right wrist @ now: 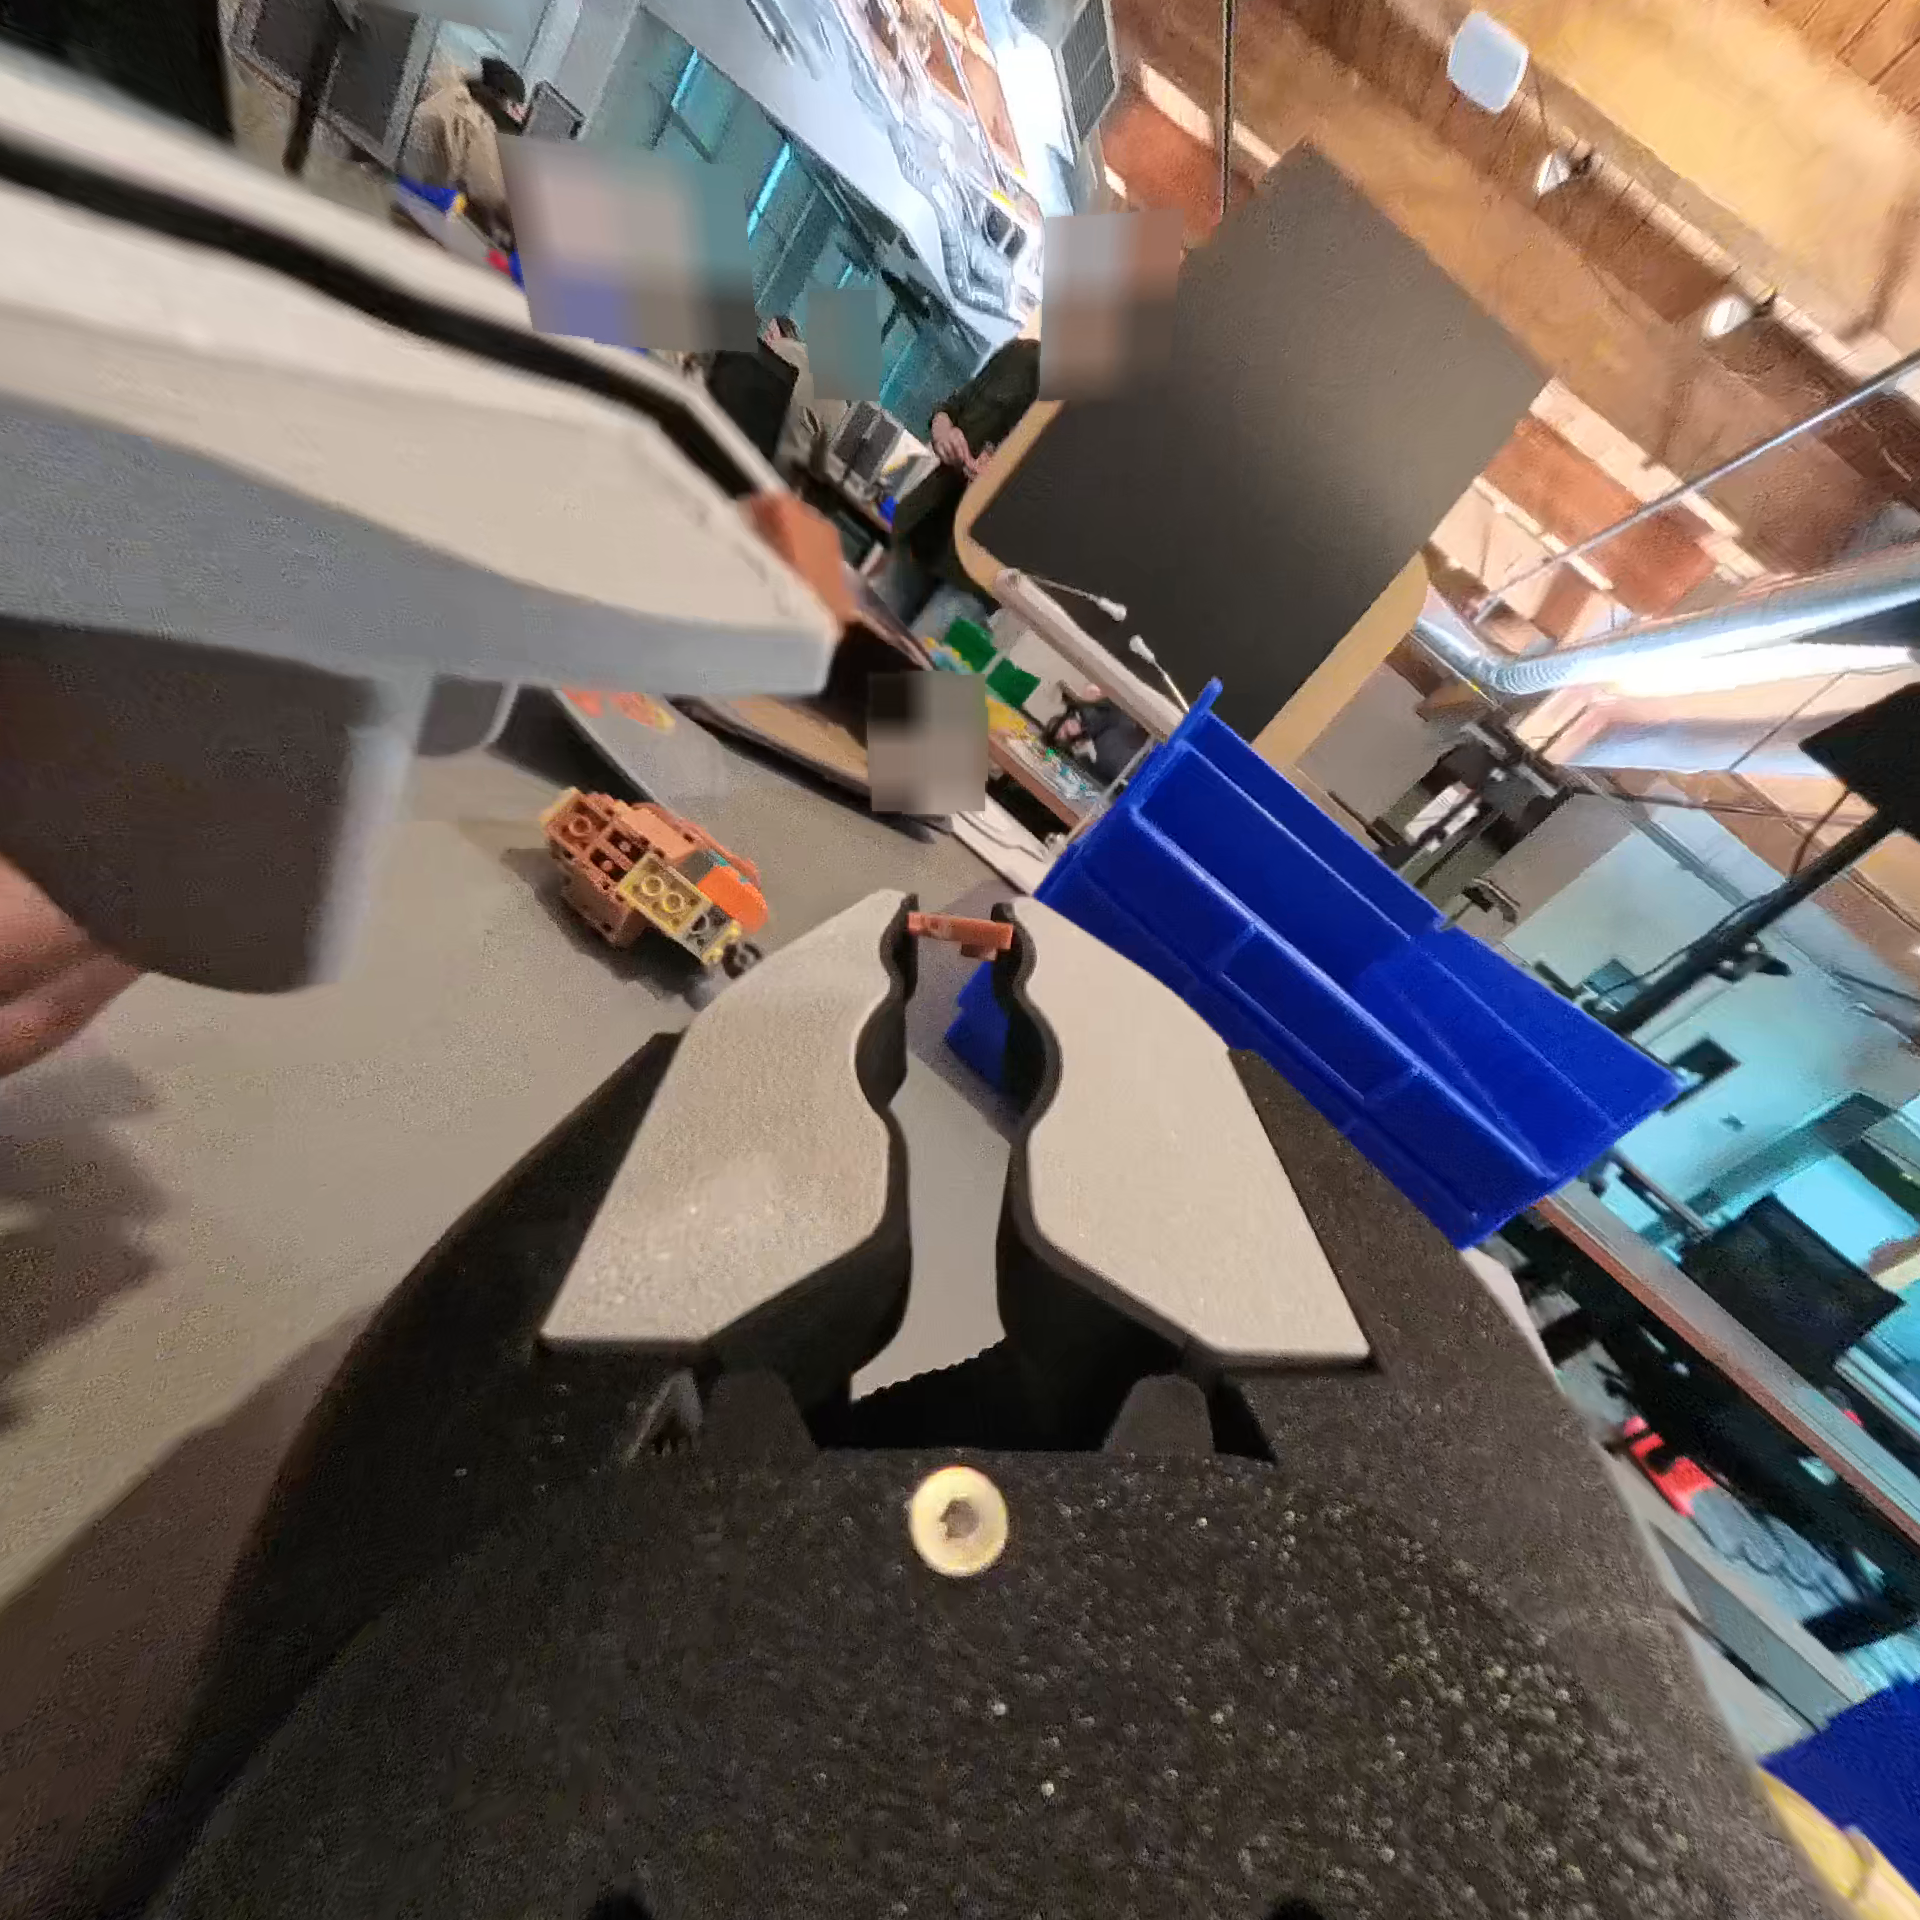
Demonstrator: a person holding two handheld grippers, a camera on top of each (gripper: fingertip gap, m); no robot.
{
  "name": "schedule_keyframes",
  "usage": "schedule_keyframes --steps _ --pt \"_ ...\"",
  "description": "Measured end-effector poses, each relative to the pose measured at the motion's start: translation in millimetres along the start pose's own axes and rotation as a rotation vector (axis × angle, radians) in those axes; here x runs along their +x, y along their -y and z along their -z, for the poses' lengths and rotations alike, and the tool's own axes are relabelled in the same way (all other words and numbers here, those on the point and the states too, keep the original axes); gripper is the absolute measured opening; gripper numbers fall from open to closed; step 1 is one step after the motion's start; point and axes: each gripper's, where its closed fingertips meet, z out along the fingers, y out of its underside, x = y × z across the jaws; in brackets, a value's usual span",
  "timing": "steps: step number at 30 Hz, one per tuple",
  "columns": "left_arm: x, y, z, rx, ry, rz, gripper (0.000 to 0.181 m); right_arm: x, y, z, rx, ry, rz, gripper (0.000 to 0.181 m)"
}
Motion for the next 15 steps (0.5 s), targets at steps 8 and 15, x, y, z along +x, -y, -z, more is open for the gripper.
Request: schedule_keyframes --steps 8,15 --pt "-4 -3 -2 -0.007 -0.018 0.091 0.026 -4 9 4 0.07 0.016 0.026 0.015" --pt "-15 2 2 0.069 -0.083 0.351 0.027 1 19 5 0.146 0.074 -0.074 0.015"
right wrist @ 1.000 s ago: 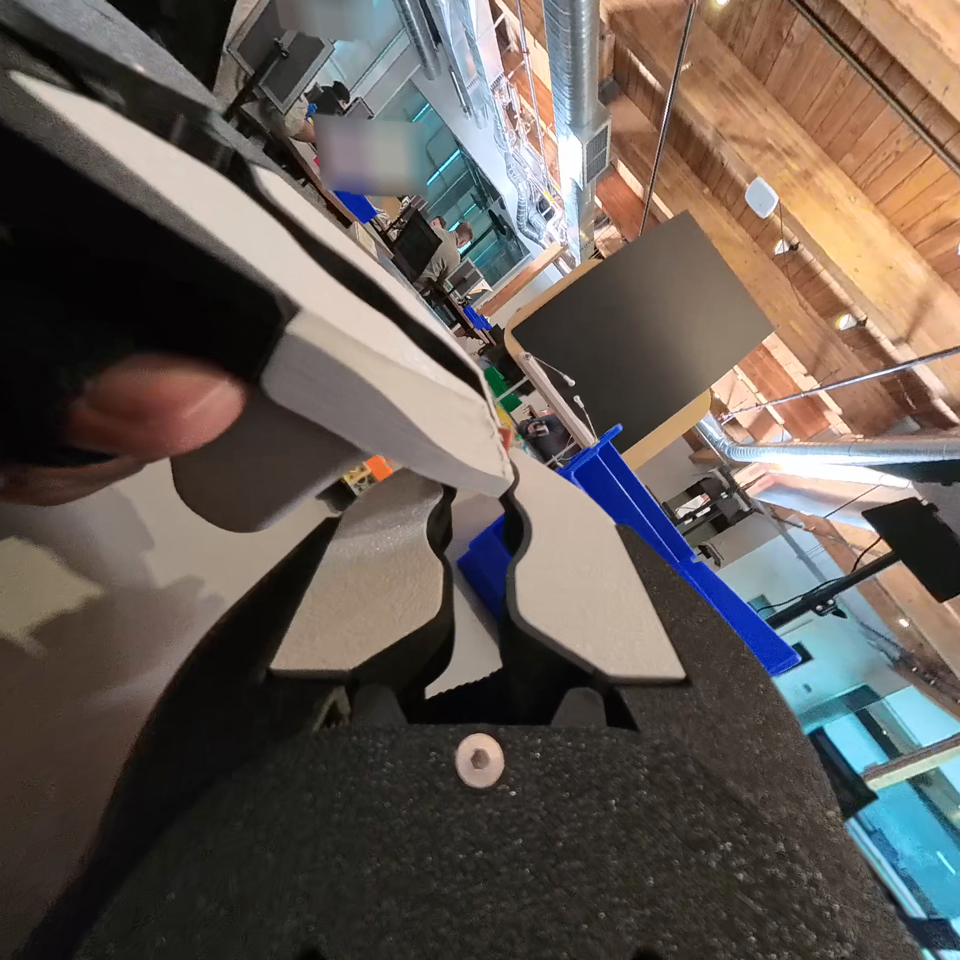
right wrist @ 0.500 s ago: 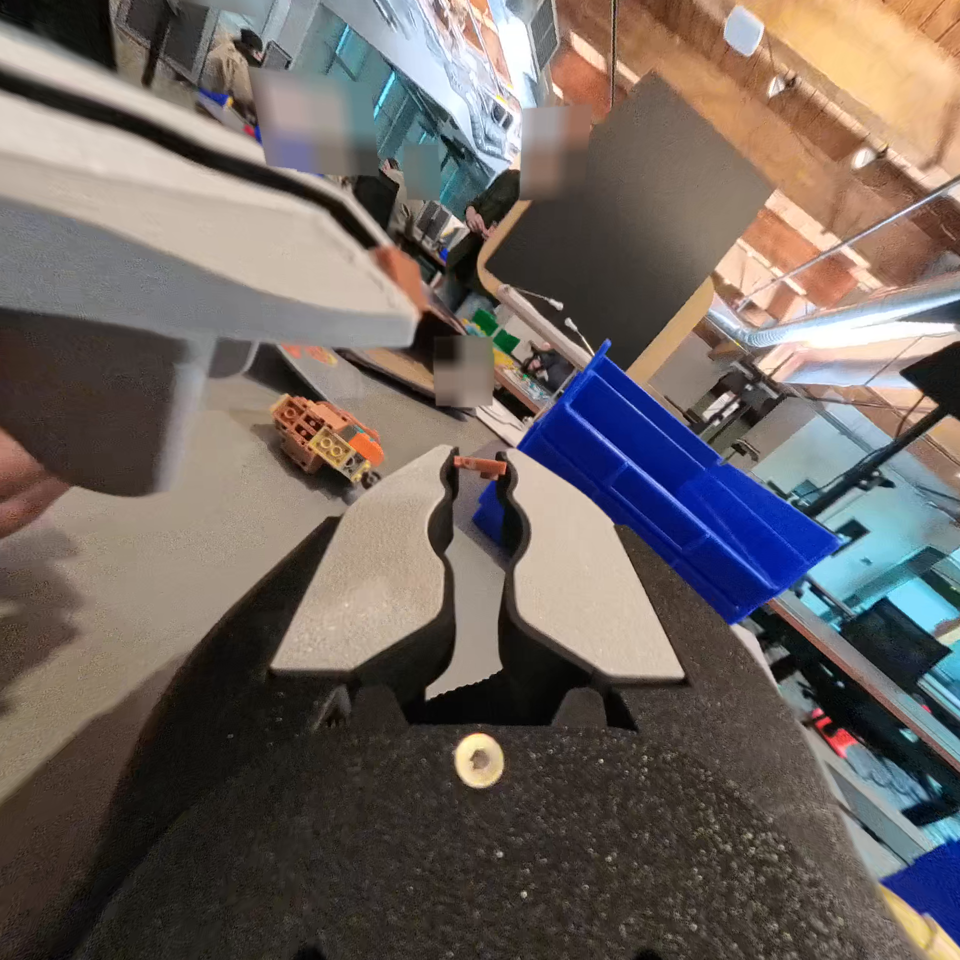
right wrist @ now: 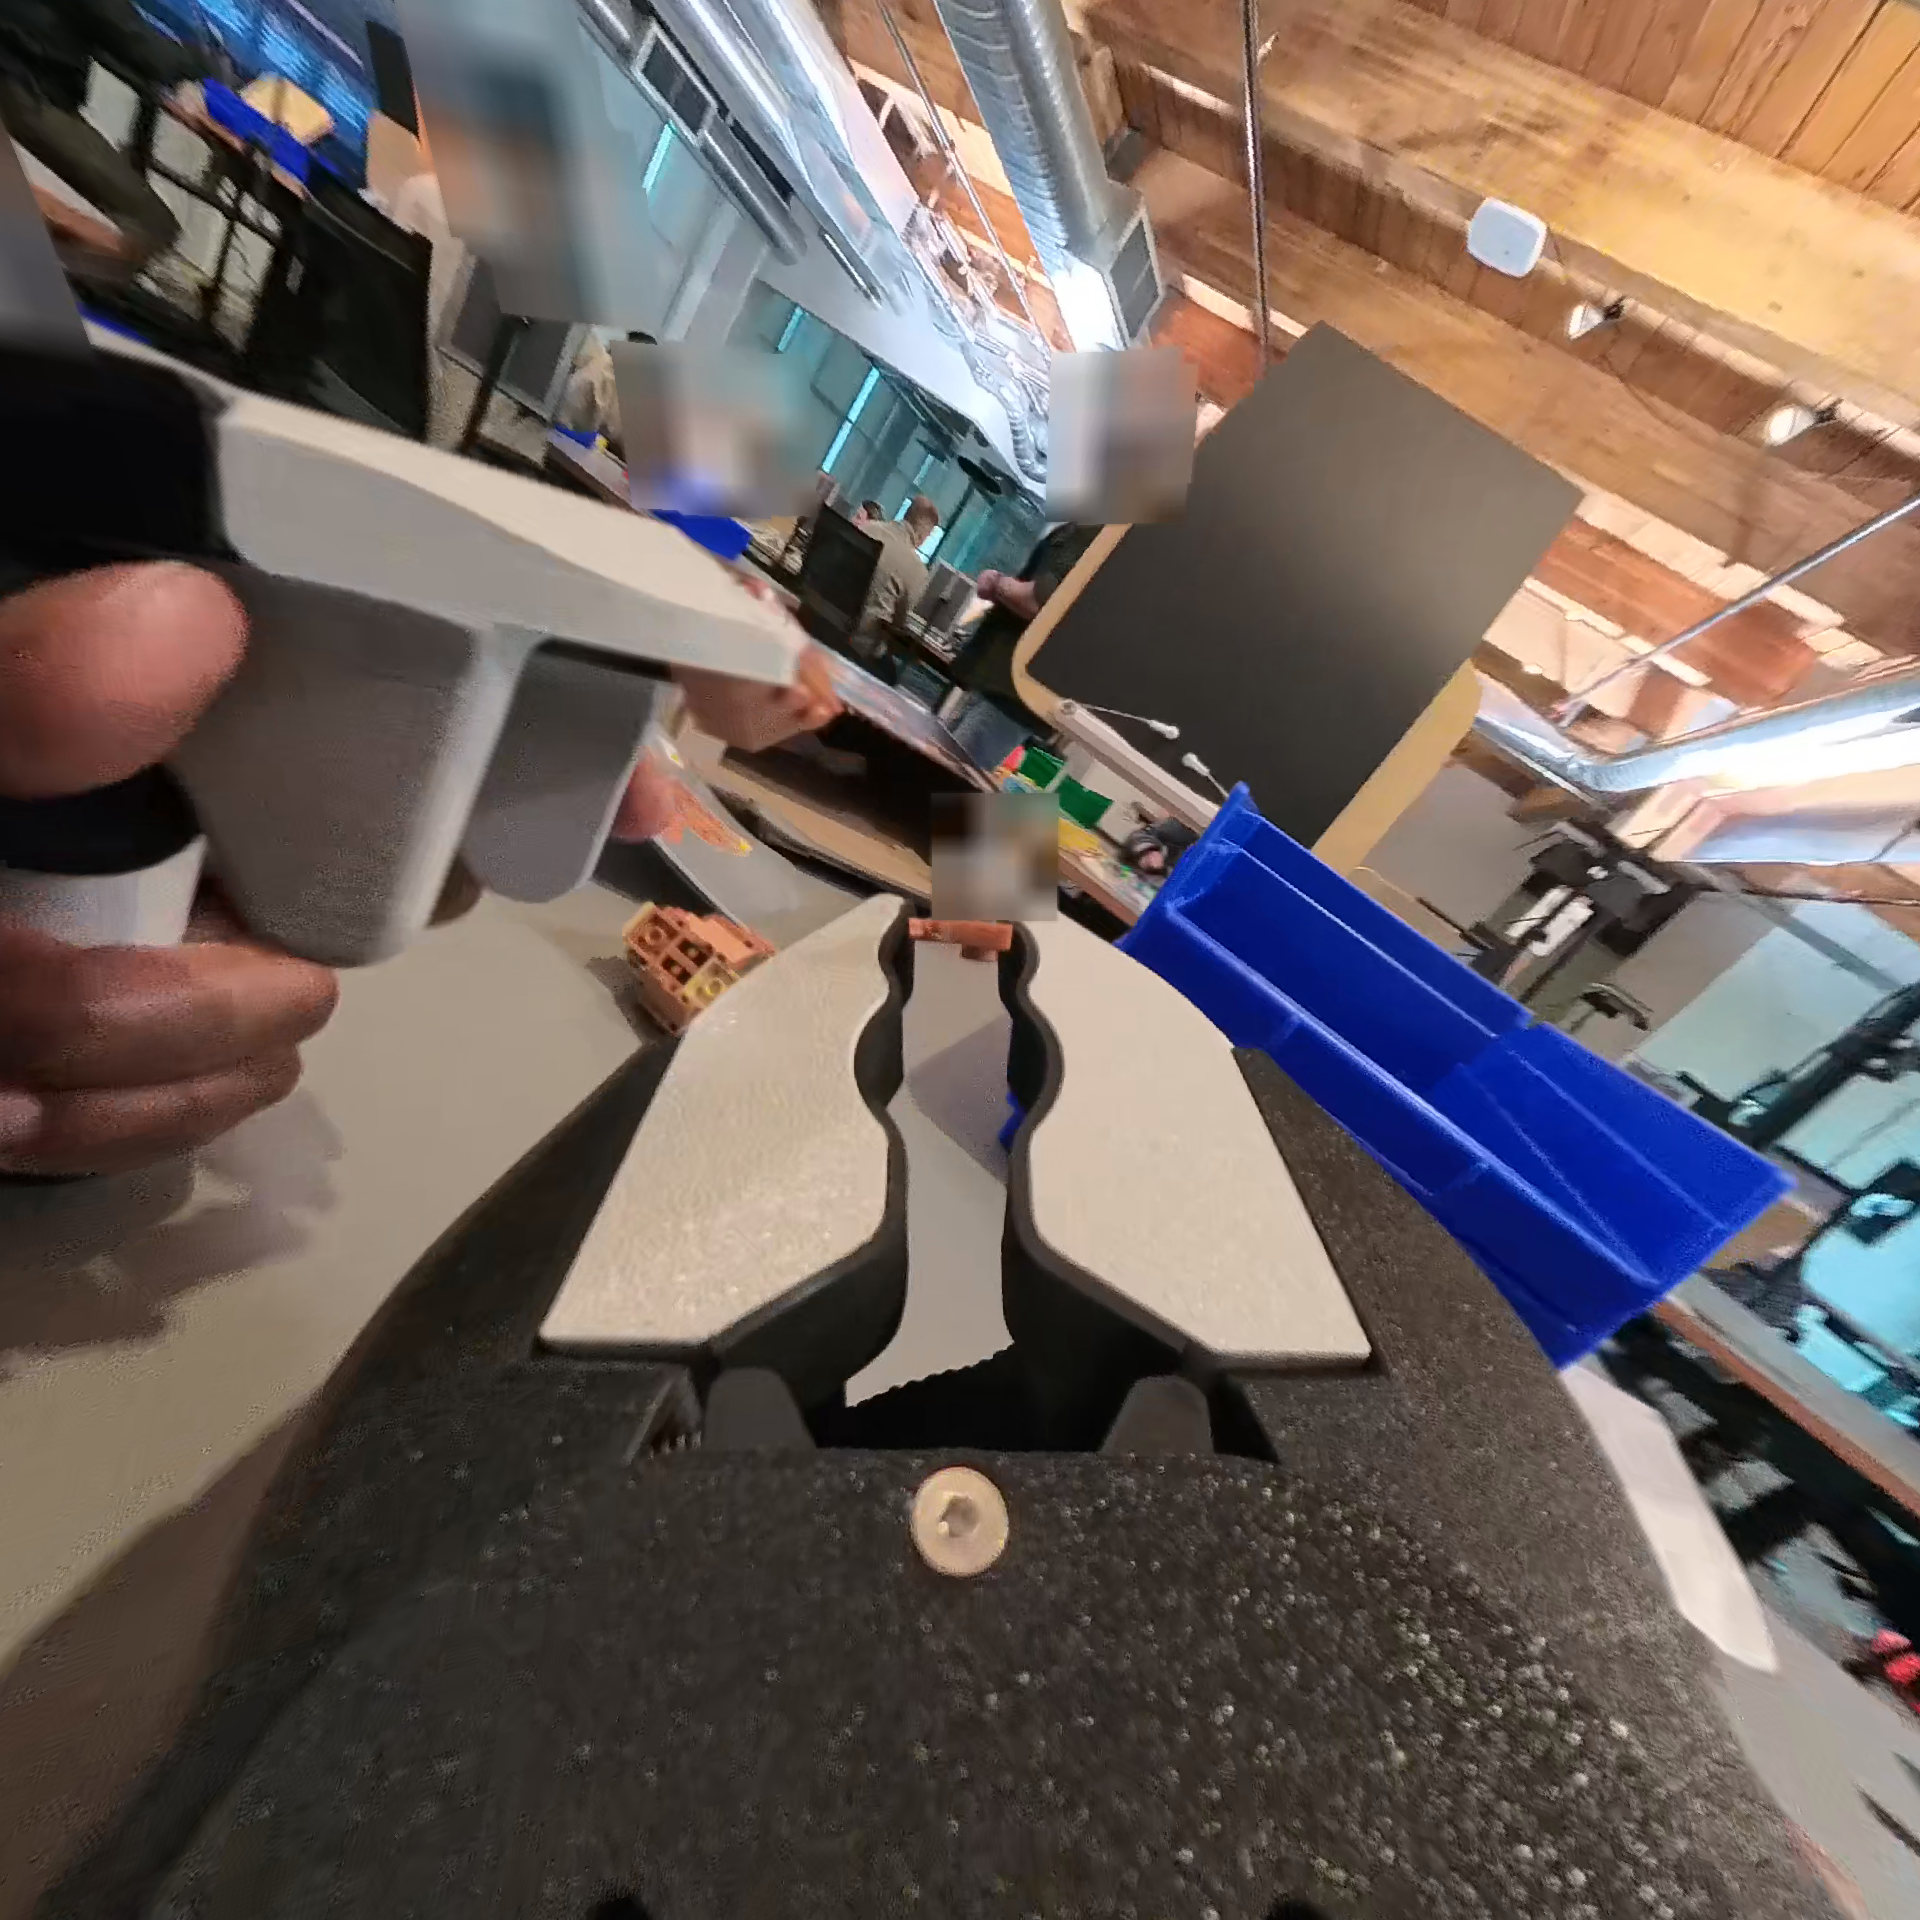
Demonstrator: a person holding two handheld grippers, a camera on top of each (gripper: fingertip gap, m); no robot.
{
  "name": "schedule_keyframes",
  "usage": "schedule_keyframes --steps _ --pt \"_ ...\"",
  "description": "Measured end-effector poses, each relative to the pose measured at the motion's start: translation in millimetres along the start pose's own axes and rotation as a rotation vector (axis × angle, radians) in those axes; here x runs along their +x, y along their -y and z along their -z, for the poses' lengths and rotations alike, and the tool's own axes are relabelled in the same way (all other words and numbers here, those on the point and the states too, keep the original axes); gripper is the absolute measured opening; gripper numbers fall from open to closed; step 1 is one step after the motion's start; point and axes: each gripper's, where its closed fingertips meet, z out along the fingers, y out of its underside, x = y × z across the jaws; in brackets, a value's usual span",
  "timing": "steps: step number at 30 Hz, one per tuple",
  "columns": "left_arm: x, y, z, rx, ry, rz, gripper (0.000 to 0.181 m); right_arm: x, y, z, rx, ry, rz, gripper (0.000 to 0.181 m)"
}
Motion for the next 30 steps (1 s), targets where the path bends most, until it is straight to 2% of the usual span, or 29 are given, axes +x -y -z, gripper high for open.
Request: schedule_keyframes --steps 3,5,8,10,13,16,19,22,26,30 --pt "-12 4 3 0.044 -0.018 0.173 0.027 19 6 -7 0.014 0.031 -0.053 0.015" --pt "-19 6 5 0.069 -0.031 0.281 0.027 50 11 -21 0.023 0.002 -0.014 0.015" --pt "-28 7 9 0.1 -0.044 0.398 0.027 107 5 -61 -0.038 -0.032 0.001 0.016" --pt "-32 9 11 0.117 -0.042 0.427 0.027 138 -7 -90 -0.108 -0.046 0.002 0.016" --pt "-32 7 10 0.111 -0.047 0.439 0.027 179 -36 -128 -0.195 -0.145 0.11 0.02" --pt "-32 7 10 0.105 -0.048 0.437 0.027 193 -71 -145 -0.281 -0.175 0.114 0.034" --pt "-33 7 11 0.107 -0.053 0.458 0.027 184 -80 -138 -0.297 -0.151 0.077 0.038" --pt "-34 7 11 0.117 -0.065 0.487 0.027 162 -57 -116 -0.225 -0.072 0.061 0.038" --pt "-36 8 11 0.127 -0.072 0.519 0.027 77 0 -70 0.056 0.241 0.174 0.036" --pt "-31 10 11 0.146 -0.134 0.584 0.027 1 14 -28 0.163 0.424 0.311 0.035"
